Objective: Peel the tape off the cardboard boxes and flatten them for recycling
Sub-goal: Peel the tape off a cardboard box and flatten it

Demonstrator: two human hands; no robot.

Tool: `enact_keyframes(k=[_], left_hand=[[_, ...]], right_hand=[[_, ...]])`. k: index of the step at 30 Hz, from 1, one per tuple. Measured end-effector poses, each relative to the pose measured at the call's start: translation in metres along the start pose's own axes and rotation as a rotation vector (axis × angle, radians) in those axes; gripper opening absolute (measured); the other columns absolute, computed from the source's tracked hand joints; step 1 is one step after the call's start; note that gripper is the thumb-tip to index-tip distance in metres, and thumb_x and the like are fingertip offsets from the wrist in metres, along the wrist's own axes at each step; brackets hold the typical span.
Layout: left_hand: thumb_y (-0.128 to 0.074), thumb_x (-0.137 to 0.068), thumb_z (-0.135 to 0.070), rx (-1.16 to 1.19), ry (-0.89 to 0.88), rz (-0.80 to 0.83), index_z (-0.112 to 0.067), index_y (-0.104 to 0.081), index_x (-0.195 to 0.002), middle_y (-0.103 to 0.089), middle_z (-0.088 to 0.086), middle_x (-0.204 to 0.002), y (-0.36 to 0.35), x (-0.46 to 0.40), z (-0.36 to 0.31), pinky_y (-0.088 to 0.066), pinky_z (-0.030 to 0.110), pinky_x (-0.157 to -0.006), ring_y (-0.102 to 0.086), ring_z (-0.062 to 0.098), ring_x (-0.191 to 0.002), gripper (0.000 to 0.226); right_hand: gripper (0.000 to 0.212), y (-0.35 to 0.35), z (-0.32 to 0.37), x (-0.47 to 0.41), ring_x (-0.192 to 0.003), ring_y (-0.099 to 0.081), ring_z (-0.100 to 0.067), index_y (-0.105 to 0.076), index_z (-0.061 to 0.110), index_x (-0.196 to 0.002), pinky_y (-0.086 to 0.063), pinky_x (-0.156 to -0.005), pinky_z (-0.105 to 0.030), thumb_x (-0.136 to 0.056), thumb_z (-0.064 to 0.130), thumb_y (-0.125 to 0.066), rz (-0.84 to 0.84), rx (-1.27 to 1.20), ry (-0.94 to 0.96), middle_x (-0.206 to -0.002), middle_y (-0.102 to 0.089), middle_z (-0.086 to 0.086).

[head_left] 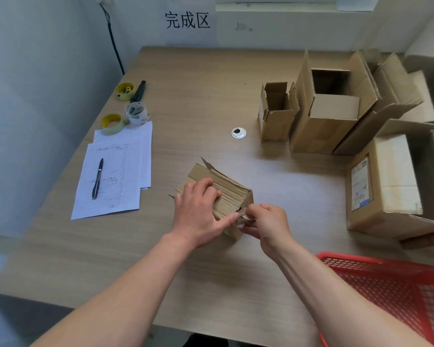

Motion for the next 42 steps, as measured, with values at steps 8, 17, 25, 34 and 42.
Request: enact_keyframes(k=[8, 17, 25, 34, 42], left_hand=[[-0.047, -0.067, -0.081, -0.013, -0.016, -0.007, -0.021, -0.065, -0.104, -0.054, -0.001, -0.133, 0.000, -0.004, -0.006, -0.040, 0.042, -0.085, -0.047, 0.028, -0.116, 0.072], [-0.050, -0.067, -0.079, -0.003, -0.022, -0.035, -0.022, -0.065, -0.102, -0.056, 0.001, -0.132, 0.001, 0.001, -0.002, -0.041, 0.043, -0.082, -0.049, 0.029, -0.113, 0.069], [-0.052, -0.068, -0.078, 0.014, -0.018, -0.057, -0.022, -0.066, -0.101, -0.057, 0.001, -0.130, 0.004, 0.001, 0.001, -0.042, 0.042, -0.081, -0.050, 0.029, -0.111, 0.067], [-0.052, -0.067, -0.078, 0.014, -0.031, -0.051, -0.022, -0.067, -0.101, -0.057, 0.000, -0.130, 0.003, -0.001, -0.008, -0.044, 0.044, -0.082, -0.050, 0.029, -0.112, 0.066], [-0.054, -0.068, -0.076, 0.019, -0.020, -0.063, -0.021, -0.066, -0.101, -0.058, 0.001, -0.129, 0.006, 0.007, 0.002, -0.044, 0.043, -0.081, -0.050, 0.029, -0.110, 0.065]], right_hand=[[0.008, 0.006, -0.016, 0.005, -0.048, -0.062, -0.024, -0.061, 0.000, -0.085, -0.055, -0.052, -0.032, -0.080, -0.005, -0.057, -0.068, -0.283, -0.155, -0.062, -0.063, -0.014], [0.023, 0.003, 0.012, -0.003, -0.059, -0.062, -0.020, -0.059, 0.010, -0.076, -0.052, -0.054, -0.029, -0.091, 0.022, -0.071, -0.004, -0.009, 0.093, -0.070, -0.063, -0.008], [0.023, -0.005, 0.015, -0.006, -0.061, -0.062, -0.014, -0.058, 0.006, -0.074, -0.058, -0.061, -0.029, -0.097, 0.007, -0.060, 0.121, -0.058, 0.163, -0.063, -0.062, -0.004], [0.026, 0.012, 0.012, -0.002, -0.049, -0.048, -0.015, -0.049, 0.008, -0.062, -0.048, -0.049, -0.026, -0.084, -0.006, -0.054, -0.181, -0.180, 0.095, -0.053, -0.047, -0.003], [0.015, -0.012, 0.002, 0.008, -0.035, -0.034, -0.008, -0.055, 0.003, -0.071, -0.034, -0.037, -0.020, -0.084, -0.006, -0.053, -0.029, -0.398, -0.163, -0.057, -0.047, -0.005]])
Point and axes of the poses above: each hand's wrist, its own x-axis away from the middle knuckle, its own y-axis out of the back of the hand, z = x × y, the point moved 10 cm from there along -x, towards the middle knuckle
